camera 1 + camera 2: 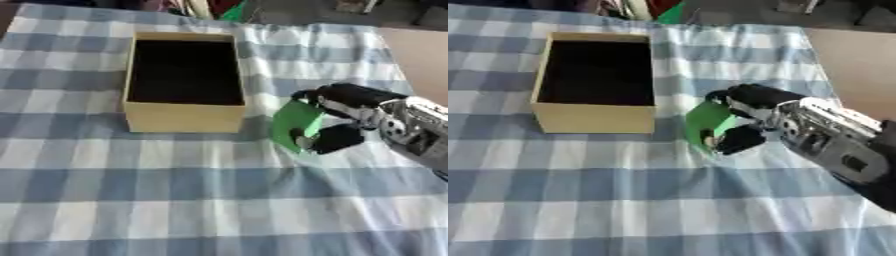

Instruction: Pick up objects on the table and place them in the box.

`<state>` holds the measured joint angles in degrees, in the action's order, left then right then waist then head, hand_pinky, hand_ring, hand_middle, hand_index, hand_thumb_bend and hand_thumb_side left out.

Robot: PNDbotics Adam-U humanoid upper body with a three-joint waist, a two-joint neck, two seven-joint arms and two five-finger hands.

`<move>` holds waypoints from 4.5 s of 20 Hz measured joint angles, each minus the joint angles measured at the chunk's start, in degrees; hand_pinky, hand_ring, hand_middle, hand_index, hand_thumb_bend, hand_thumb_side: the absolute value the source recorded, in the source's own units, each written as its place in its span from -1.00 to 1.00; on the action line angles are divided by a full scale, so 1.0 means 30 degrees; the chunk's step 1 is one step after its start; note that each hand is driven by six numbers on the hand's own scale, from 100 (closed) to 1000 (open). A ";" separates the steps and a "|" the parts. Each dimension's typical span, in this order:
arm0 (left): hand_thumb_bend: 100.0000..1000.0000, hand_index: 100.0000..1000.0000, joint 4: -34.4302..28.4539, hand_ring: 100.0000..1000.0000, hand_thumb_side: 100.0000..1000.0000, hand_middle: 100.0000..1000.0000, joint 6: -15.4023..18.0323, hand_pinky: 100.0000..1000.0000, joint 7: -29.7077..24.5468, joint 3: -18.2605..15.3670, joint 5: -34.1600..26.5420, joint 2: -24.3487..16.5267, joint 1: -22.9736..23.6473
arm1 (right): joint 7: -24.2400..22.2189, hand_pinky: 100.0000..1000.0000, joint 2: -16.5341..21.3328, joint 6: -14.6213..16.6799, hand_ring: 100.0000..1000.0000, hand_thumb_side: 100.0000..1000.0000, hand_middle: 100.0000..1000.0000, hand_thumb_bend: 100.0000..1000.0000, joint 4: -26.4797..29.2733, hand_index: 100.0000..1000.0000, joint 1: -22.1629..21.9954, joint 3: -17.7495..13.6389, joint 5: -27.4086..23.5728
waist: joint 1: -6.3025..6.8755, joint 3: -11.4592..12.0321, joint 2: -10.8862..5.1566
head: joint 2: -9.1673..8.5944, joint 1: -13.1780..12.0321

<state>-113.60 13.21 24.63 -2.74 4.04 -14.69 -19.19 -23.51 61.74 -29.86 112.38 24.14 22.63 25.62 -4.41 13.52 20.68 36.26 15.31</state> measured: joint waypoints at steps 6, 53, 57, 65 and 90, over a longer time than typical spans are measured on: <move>-1.00 0.43 0.0000 0.08 0.72 0.21 -0.0040 0.38 -0.0113 0.0001 0.0000 0.0002 0.0002 | 0.1671 0.19 -0.0001 -0.0482 0.04 -0.35 -0.36 -1.00 0.0324 0.98 -0.0150 -0.0115 -0.0881 | 0.0000 -0.0019 0.0000 | 0.0000 -0.0003; -1.00 0.43 0.0000 0.09 0.73 0.22 0.0046 0.37 -0.0554 0.0256 -0.0180 -0.0010 -0.0688 | -0.0210 0.17 -0.5513 0.1036 -0.13 -0.35 -0.51 -1.00 -0.8320 0.89 1.2337 0.0365 -0.1898 | -0.0383 0.1028 0.0000 | -0.0036 0.1169; -1.00 0.43 0.0000 0.09 0.73 0.22 0.0048 0.37 -0.0559 0.0294 -0.0209 -0.0010 -0.0729 | -0.0593 0.16 -0.6439 0.1592 -0.14 -0.35 -0.52 -1.00 -0.9496 0.88 1.2634 0.0614 -0.1400 | -0.0460 0.1161 0.0000 | -0.0035 0.1213; -1.00 0.43 0.0000 0.08 0.73 0.22 0.0083 0.38 -0.0626 0.0358 -0.0267 0.0004 -0.0839 | -0.0228 0.15 -0.8222 0.2051 -0.15 -0.36 -0.54 -1.00 -1.1413 0.86 1.3064 0.0893 -0.0287 | -0.0461 0.1328 0.0012 | -0.0063 0.1553; -1.00 0.43 0.0000 0.09 0.74 0.22 -0.0090 0.38 -0.0832 0.0356 -0.0301 0.0029 -0.0637 | 0.0192 0.12 -0.7442 0.1945 -0.20 -0.36 -0.59 -1.00 -0.8120 0.83 1.1549 0.1649 0.0893 | -0.0461 0.0939 0.0016 | -0.0185 0.1636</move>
<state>-113.60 12.93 22.13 -1.67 3.14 -14.60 -21.11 -22.93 39.41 -24.03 88.02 58.79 27.57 28.30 -5.79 16.34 20.72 35.71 20.22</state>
